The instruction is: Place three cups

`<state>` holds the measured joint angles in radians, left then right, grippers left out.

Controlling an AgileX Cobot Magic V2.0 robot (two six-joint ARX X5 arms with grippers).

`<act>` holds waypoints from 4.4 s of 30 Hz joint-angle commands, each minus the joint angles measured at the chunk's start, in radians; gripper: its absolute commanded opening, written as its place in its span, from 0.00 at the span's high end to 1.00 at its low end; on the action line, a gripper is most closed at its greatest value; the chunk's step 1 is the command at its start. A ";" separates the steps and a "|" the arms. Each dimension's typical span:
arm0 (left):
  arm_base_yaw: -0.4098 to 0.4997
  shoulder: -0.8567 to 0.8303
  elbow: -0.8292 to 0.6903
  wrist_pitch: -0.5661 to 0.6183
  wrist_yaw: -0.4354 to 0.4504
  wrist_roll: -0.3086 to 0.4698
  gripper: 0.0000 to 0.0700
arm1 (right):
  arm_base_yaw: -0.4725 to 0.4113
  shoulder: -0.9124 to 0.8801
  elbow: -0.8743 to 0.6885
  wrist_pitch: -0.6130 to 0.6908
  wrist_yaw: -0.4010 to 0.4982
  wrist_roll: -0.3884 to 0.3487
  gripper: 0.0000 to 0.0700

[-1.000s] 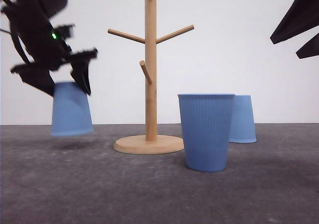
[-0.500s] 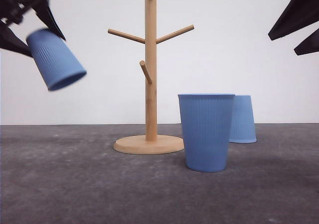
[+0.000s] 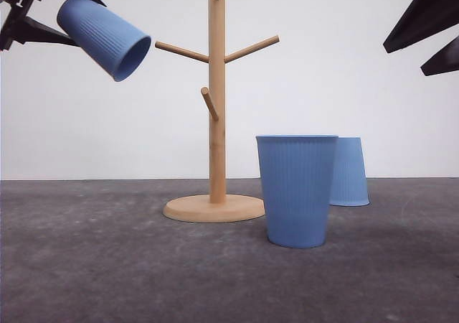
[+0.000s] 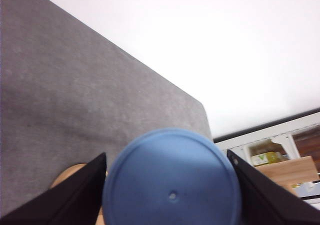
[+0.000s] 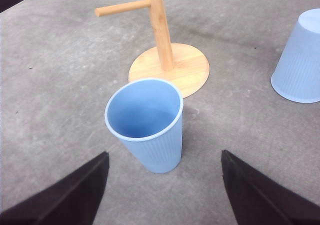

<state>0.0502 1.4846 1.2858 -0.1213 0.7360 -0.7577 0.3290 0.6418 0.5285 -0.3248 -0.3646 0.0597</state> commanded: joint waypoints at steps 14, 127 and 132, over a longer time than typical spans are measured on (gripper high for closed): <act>-0.097 0.122 0.017 0.161 0.032 -0.108 0.50 | 0.005 0.003 0.016 0.011 -0.001 0.012 0.36; -0.092 -0.911 -0.707 -0.356 -0.453 0.521 0.33 | -0.175 1.211 1.121 -0.281 0.111 -0.004 0.06; -0.092 -0.910 -0.707 -0.356 -0.474 0.521 0.33 | -0.177 1.311 1.162 -0.239 0.138 -0.010 0.06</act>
<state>-0.0414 0.5694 0.5728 -0.4835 0.2670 -0.2302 0.1534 1.9283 1.6667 -0.5741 -0.2311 0.0604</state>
